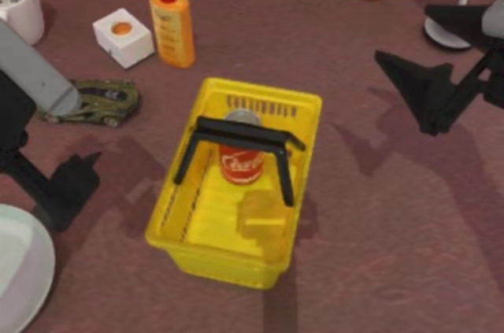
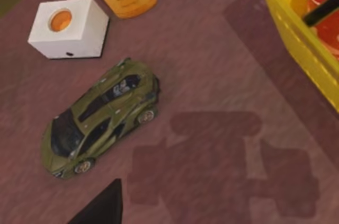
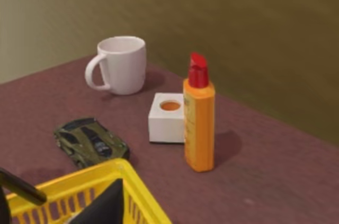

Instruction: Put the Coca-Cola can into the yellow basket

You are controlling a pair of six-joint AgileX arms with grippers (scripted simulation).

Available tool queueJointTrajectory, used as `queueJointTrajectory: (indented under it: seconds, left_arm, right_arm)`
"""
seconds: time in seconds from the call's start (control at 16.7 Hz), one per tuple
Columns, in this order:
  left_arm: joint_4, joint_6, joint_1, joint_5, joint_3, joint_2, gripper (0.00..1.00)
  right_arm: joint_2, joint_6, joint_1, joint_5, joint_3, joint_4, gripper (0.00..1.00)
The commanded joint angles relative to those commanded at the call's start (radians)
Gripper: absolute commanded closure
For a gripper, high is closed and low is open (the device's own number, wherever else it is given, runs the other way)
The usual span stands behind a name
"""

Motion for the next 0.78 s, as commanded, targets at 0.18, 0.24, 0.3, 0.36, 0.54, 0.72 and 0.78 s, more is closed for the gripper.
queueJointTrajectory:
  seconds: [0.18, 0.24, 0.3, 0.36, 0.54, 0.72, 0.78]
  left_arm:
    - [-0.184, 0.150, -0.088, -0.001, 0.256, 0.274, 0.00]
    - [-0.247, 0.201, -0.118, -0.004, 0.344, 0.370, 0.00]
    - [-0.303, 0.247, -0.146, -0.006, 0.425, 0.459, 0.00]
    - [-0.358, 0.291, -0.172, -0.010, 0.504, 0.546, 0.00]
    - [-0.516, 0.419, -0.247, -0.025, 0.737, 0.804, 0.00]
    - [-0.640, 0.518, -0.305, -0.042, 0.925, 1.015, 0.00]
    - [-0.674, 0.546, -0.320, -0.048, 0.979, 1.074, 0.00]
  right_arm:
    - [-0.314, -0.002, -0.045, 0.153, -0.165, -0.161, 0.00]
    - [-0.419, -0.002, -0.059, 0.202, -0.218, -0.214, 0.00]
    - [-0.523, -0.001, -0.073, 0.250, -0.267, -0.266, 0.00]
    - [-0.626, 0.000, -0.086, 0.297, -0.315, -0.315, 0.00]
    - [-0.918, 0.004, -0.122, 0.426, -0.439, -0.451, 0.00]
    - [-1.164, 0.010, -0.150, 0.531, -0.532, -0.561, 0.00]
    - [-1.230, 0.013, -0.158, 0.559, -0.556, -0.590, 0.00]
